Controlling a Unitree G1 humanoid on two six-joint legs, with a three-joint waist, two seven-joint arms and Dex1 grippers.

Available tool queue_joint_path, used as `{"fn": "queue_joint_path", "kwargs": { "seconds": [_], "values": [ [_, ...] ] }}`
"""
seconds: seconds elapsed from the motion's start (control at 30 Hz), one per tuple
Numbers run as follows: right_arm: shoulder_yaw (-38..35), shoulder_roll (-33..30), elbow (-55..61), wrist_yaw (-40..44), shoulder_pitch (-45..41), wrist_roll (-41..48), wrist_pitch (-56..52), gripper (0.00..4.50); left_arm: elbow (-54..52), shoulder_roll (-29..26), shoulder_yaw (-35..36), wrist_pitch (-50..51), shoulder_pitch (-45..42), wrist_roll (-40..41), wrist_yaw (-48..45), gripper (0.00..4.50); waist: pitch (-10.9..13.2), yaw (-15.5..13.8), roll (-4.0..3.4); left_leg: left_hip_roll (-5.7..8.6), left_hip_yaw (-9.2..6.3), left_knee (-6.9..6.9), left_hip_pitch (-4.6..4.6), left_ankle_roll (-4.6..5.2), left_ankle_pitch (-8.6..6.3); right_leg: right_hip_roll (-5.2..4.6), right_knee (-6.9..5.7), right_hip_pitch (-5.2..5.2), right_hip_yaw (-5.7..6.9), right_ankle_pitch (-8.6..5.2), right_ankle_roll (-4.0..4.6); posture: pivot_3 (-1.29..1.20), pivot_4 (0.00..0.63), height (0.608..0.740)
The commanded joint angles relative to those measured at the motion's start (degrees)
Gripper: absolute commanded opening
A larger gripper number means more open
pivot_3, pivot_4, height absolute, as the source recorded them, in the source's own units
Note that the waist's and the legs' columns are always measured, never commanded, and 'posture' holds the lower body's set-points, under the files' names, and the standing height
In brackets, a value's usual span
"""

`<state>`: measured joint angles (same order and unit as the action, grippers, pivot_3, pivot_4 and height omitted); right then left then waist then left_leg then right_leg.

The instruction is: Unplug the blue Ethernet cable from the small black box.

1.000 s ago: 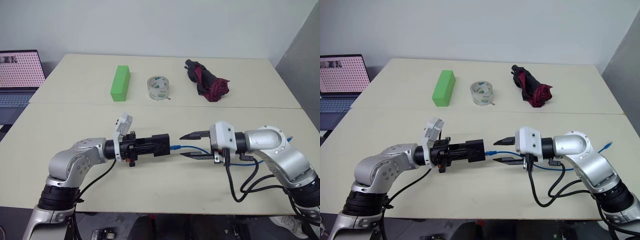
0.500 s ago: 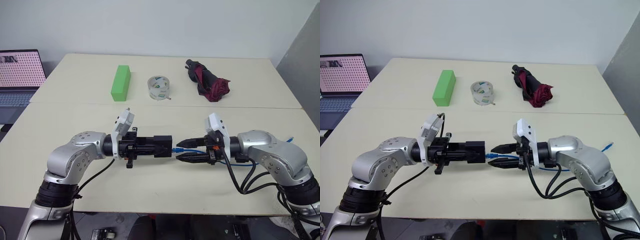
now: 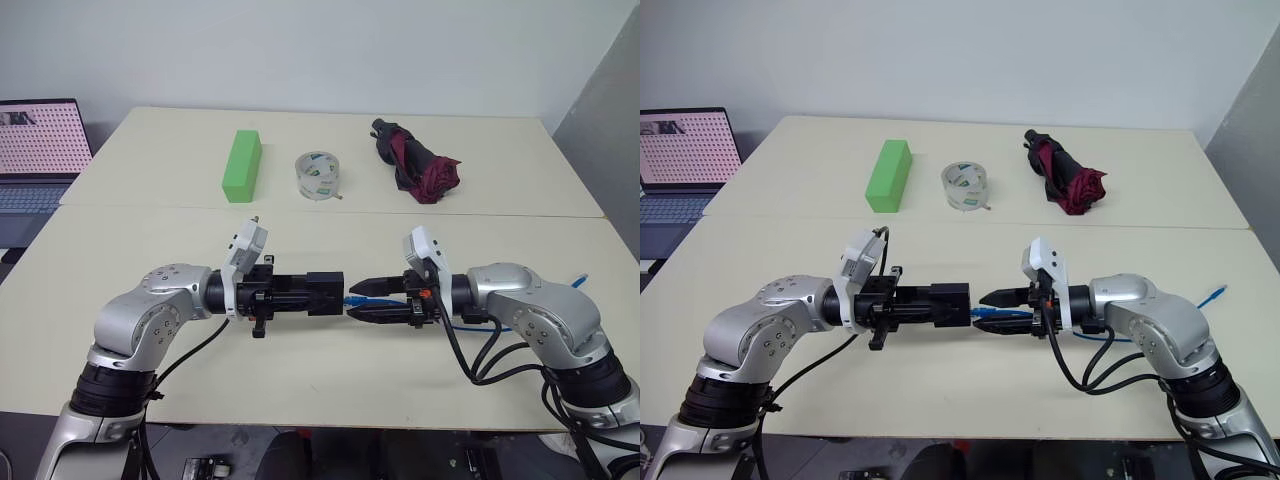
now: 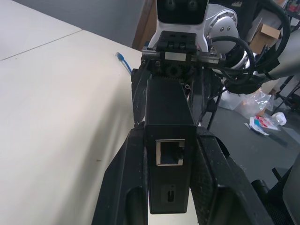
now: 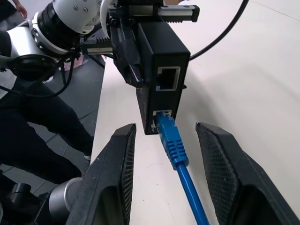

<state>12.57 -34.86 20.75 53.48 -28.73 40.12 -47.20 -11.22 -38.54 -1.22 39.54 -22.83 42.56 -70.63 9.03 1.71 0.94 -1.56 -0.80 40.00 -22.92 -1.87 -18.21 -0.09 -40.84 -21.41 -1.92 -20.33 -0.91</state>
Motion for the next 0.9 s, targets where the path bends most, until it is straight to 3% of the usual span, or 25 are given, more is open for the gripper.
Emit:
{"fn": "queue_joint_path", "kwargs": {
  "seconds": [0.03, 0.13, 0.2, 0.33, 0.73, 0.9],
  "values": [
    [-0.16, 0.76, 0.45, 0.3, -1.2, -0.42, 0.25, 1.96, -1.34, -0.17, 0.55, -1.1, 0.07, 0.04, -0.4, 0.78, 0.0, 0.0, 0.0, 0.0, 0.0, 0.0, 0.0, 0.0, 0.0, 0.0, 0.0, 0.0, 0.0, 0.0, 0.0, 0.0, 0.15, 0.74],
    [-0.22, 1.33, 0.36, 0.31, -1.29, -0.56, 0.04, 1.48, -1.43, -0.11, 0.32, -1.28, 0.19, -0.13, -0.44, 0.78, 0.0, 0.01, 0.0, 0.0, 0.0, 0.0, 0.0, 0.0, 0.0, 0.0, 0.0, 0.0, 0.0, 0.0, 0.0, 0.0, 0.15, 0.74],
    [-0.27, 1.48, 0.35, 0.43, -1.34, -0.71, -0.05, 0.86, -1.48, -0.14, 0.3, -1.3, 0.25, -0.13, -0.49, 0.78, 0.0, 0.01, 0.0, 0.0, 0.0, 0.0, 0.0, 0.0, 0.0, 0.0, 0.0, 0.0, 0.0, 0.0, 0.0, 0.0, 0.15, 0.74],
    [-0.35, 1.48, 0.2, 0.8, -1.5, -0.99, -0.21, 0.04, -1.62, -0.03, 0.18, -1.32, 0.24, -0.3, -0.74, 0.78, 0.0, 0.02, 0.0, 0.0, 0.0, 0.0, 0.0, 0.0, 0.0, 0.0, 0.0, 0.0, 0.0, 0.0, 0.0, 0.0, 0.15, 0.74],
    [-0.47, 1.32, -0.83, 2.46, -2.85, -0.77, -1.49, 0.04, -2.49, 0.01, -0.3, -1.51, 1.05, -0.3, -1.63, 0.78, 0.0, 0.02, 0.0, 0.0, 0.0, 0.0, 0.0, 0.0, 0.0, 0.0, 0.0, 0.0, 0.0, 0.0, 0.0, 0.0, 0.15, 0.74],
    [-0.78, -2.47, -2.23, 6.33, -2.36, -1.39, -1.6, 0.04, -0.53, -2.03, -0.14, -3.81, 2.28, -2.29, -3.62, 0.78, 0.0, 0.01, 0.0, 0.0, 0.0, 0.0, 0.0, 0.0, 0.0, 0.0, 0.01, 0.0, 0.0, 0.0, 0.0, 0.0, 0.15, 0.74]
  ]
}}
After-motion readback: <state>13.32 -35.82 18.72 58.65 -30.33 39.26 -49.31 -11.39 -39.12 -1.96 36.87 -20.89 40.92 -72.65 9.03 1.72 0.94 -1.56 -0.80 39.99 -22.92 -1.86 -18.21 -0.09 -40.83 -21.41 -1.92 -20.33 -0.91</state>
